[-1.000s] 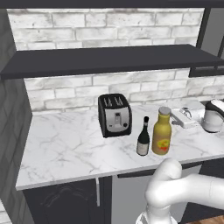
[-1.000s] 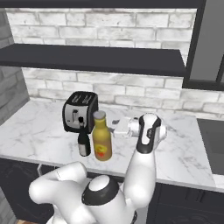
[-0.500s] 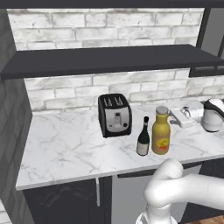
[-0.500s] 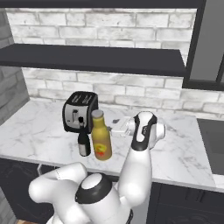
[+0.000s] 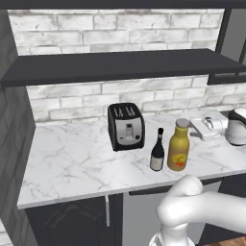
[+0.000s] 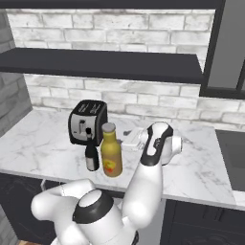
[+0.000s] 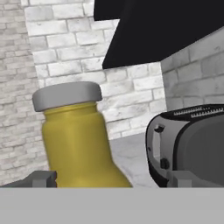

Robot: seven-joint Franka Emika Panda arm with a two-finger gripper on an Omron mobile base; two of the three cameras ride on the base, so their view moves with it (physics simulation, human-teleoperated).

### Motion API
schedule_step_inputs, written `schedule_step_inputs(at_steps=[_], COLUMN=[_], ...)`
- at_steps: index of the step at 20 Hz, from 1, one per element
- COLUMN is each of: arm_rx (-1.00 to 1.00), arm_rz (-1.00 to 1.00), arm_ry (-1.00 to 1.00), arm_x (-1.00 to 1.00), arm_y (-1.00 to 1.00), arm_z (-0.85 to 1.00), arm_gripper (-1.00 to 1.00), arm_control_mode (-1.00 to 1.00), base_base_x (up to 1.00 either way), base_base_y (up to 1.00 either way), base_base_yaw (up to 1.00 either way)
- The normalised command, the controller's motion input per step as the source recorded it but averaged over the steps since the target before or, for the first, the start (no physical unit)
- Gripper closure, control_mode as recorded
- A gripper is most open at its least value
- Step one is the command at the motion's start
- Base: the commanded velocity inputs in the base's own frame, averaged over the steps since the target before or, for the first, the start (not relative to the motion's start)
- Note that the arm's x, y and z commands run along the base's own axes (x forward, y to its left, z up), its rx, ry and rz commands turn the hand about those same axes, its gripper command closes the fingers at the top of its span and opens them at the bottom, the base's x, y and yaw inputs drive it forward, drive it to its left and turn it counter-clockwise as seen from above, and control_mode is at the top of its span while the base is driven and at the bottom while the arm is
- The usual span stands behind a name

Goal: There is a wine glass and glass cup on the dining counter. Place the wine bottle next to the wine glass and the juice bottle next to the glass cup.

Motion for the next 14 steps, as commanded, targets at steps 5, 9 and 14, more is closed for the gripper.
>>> schedule_step_inputs(at_steps=[5, 9, 14], arm_rx=[0.00, 0.00, 0.00], arm_rz=[-0.03, -0.06, -0.05], arm_ry=[0.00, 0.00, 0.00], arm_x=[-0.12, -0.24, -0.30], arm_y=[-0.02, -0.14, 0.00], arm_z=[0.08, 0.37, 0.12], arm_gripper=[-1.00, -1.00, -1.00], arm_control_mode=[-1.00, -1.00, -1.00], base_base_x=[0.00, 0.00, 0.00], base_base_y=[0.00, 0.00, 0.00], base_base_yaw=[0.00, 0.00, 0.00])
